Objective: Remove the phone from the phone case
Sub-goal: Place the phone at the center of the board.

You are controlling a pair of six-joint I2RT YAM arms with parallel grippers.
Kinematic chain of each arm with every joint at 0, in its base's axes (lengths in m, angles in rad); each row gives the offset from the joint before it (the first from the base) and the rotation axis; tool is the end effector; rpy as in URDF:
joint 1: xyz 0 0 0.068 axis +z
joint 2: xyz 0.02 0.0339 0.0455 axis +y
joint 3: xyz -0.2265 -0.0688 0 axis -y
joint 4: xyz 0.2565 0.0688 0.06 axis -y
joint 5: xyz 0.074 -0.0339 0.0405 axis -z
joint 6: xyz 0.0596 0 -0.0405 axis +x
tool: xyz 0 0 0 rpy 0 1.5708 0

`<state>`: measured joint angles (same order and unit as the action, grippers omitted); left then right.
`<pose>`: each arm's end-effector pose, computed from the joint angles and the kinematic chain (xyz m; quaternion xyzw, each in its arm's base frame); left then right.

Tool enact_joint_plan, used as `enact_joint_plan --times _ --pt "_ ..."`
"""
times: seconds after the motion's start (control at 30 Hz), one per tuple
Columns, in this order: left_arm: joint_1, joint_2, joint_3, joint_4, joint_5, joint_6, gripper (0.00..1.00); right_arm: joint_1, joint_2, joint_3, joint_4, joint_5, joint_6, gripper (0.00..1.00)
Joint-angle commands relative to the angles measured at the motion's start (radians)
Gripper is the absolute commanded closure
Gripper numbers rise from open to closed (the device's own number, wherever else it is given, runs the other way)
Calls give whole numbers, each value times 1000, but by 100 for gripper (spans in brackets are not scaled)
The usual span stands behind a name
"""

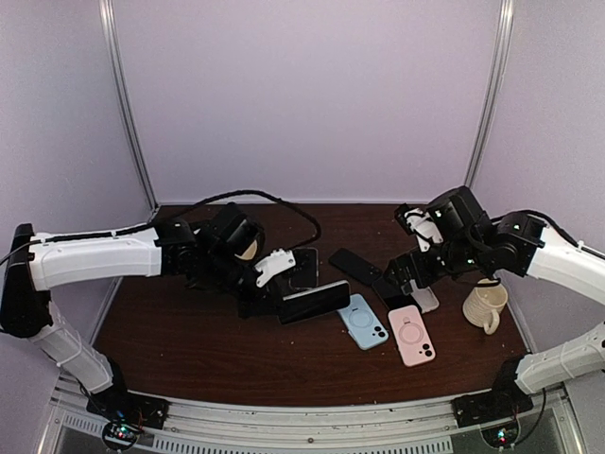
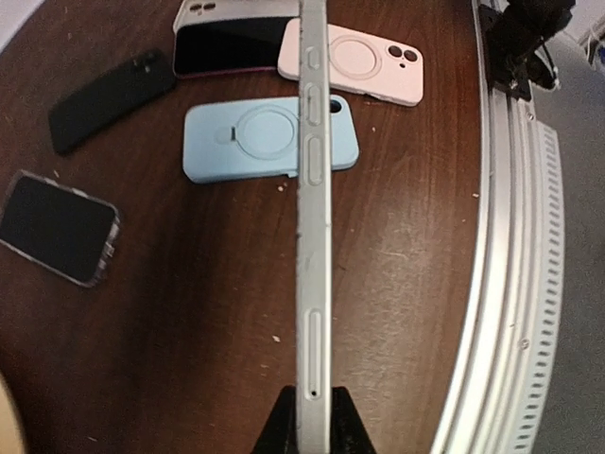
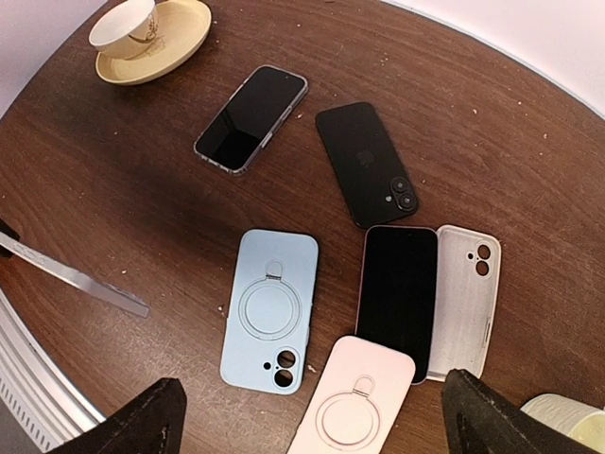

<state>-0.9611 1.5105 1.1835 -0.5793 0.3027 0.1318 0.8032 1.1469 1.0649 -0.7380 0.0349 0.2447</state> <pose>0.1854 -0.2965 0.2110 0.5276 0.7729 -0.2603 0.2377 0.1949 0.1990 0.2611 -0.2503 0.8959 0.1693 0.3255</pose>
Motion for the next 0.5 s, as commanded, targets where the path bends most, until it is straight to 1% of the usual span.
enact_joint_plan --times 0.0,0.03,0.1,0.23,0.37,0.47 --pt "8 31 -45 30 152 -391 100 5 -2 45 -8 71 17 1" --pt "9 44 -57 47 180 -455 100 5 -4 46 -11 79 18 1" --pt "9 67 -85 95 217 -538 100 5 -8 49 -14 91 19 1" --pt "13 118 -130 196 239 -667 100 5 -15 44 -6 95 27 1" --pt "16 180 -148 256 244 -754 100 5 -20 43 -14 90 45 0" --pt "18 206 -146 273 243 -779 100 5 -31 34 -22 90 54 1"
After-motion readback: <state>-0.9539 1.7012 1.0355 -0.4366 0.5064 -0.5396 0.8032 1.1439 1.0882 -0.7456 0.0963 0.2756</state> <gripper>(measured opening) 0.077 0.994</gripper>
